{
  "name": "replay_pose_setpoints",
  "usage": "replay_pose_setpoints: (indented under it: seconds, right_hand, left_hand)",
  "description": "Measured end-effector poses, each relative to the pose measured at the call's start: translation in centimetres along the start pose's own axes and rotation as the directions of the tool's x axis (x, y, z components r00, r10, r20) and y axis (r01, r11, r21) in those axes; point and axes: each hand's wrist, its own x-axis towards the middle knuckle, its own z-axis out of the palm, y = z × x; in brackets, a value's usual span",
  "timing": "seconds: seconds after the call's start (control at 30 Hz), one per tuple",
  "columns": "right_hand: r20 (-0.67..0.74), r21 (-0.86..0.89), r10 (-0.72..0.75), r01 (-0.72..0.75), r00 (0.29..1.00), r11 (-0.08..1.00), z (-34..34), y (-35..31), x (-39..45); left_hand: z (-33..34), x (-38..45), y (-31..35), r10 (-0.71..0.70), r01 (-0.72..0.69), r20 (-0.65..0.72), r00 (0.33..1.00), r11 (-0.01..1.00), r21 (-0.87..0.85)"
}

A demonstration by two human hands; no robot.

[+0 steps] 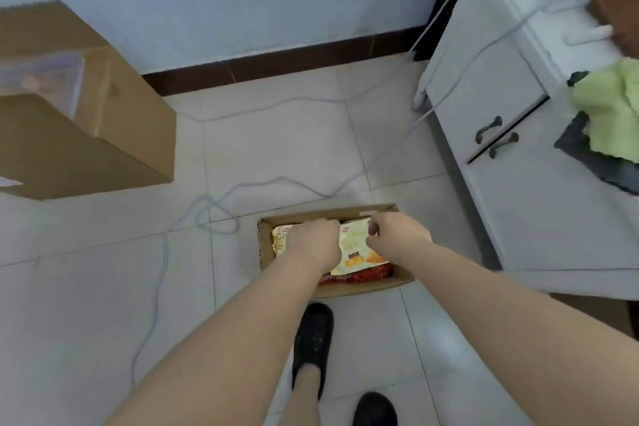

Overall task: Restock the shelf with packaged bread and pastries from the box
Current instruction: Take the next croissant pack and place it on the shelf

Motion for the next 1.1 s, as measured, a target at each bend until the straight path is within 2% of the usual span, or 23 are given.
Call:
replay_pose_setpoints:
  seconds: [0.1, 0.23, 0.3, 0.37, 0.43, 0.57, 0.63, 0.77, 0.8, 0.87, 0.97, 1.0, 1.03, 1.1]
  right_hand:
    - [0.065, 0.051, 0.101, -0.104, 0.993, 0.993, 6.8, 3.7, 8.1]
    - [0.127, 0.108, 0.204, -0.218, 0.971, 0.970, 14.9, 7.5, 15.9]
    - [0.139, 0.165, 0.258, -0.279, 0.956, 0.946, 17.8, 8.6, 18.8]
    - [0.147, 0.217, 0.317, -0.343, 0.937, 0.914, 19.9, 9.4, 21.2]
    - [0.127, 0.231, 0.385, -0.405, 0.914, 0.885, 21.4, 9.9, 23.0]
    - [-0.039, 0.293, 0.497, -0.466, 0.867, 0.835, 22.9, 9.9, 25.2]
    - [0.005, 0.325, 0.522, -0.494, 0.853, 0.806, 23.3, 9.8, 25.9]
    - [0.166, 0.488, 0.584, -0.580, 0.795, 0.652, 22.9, 11.1, 27.1]
    - [0.196, 0.493, 0.575, -0.587, 0.794, 0.643, 22.7, 11.4, 27.3]
    - [0.196, 0.438, 0.548, -0.573, 0.813, 0.693, 22.4, 11.9, 27.4]
    - [0.094, 0.368, 0.529, -0.523, 0.843, 0.769, 22.2, 12.0, 26.7]
    - [0.065, 0.367, 0.526, -0.511, 0.848, 0.777, 22.2, 12.1, 26.4]
    - [0.051, 0.378, 0.520, -0.498, 0.853, 0.781, 22.2, 12.3, 26.0]
    - [0.056, 0.410, 0.479, -0.458, 0.876, 0.789, 22.4, 12.8, 25.5]
  left_hand:
    - [7.9, 7.7, -1.1, -0.021, 0.027, 0.083, 0.996, 0.997, -0.073]
    - [17.6, 14.6, -2.7, -0.155, 0.229, 0.249, 0.956, 0.924, -0.306]
    - [21.1, 17.5, -3.3, -0.231, 0.351, 0.296, 0.927, 0.811, -0.467]
    - [23.6, 20.1, -3.6, -0.317, 0.454, 0.325, 0.891, 0.636, -0.623]
    - [25.3, 22.2, -3.6, -0.375, 0.509, 0.356, 0.856, 0.496, -0.703]
    - [27.1, 24.1, -2.8, -0.489, 0.555, 0.327, 0.809, 0.450, -0.700]
    - [27.5, 24.5, -2.1, -0.534, 0.584, 0.346, 0.772, 0.381, -0.716]
    - [27.8, 24.7, -0.2, -0.528, 0.711, 0.545, 0.651, 0.173, -0.681]
    - [27.7, 24.7, 0.2, -0.514, 0.728, 0.580, 0.632, 0.136, -0.672]
    - [27.7, 25.1, 0.9, -0.489, 0.744, 0.632, 0.601, 0.054, -0.665]
    - [28.3, 26.8, 1.2, -0.407, 0.735, 0.751, 0.521, -0.233, -0.636]
    - [29.5, 27.7, 0.9, -0.413, 0.725, 0.763, 0.498, -0.285, -0.627]
    - [30.6, 28.3, 0.6, -0.423, 0.708, 0.763, 0.488, -0.319, -0.630]
    - [29.7, 27.3, 0.5, -0.459, 0.684, 0.730, 0.507, -0.301, -0.664]
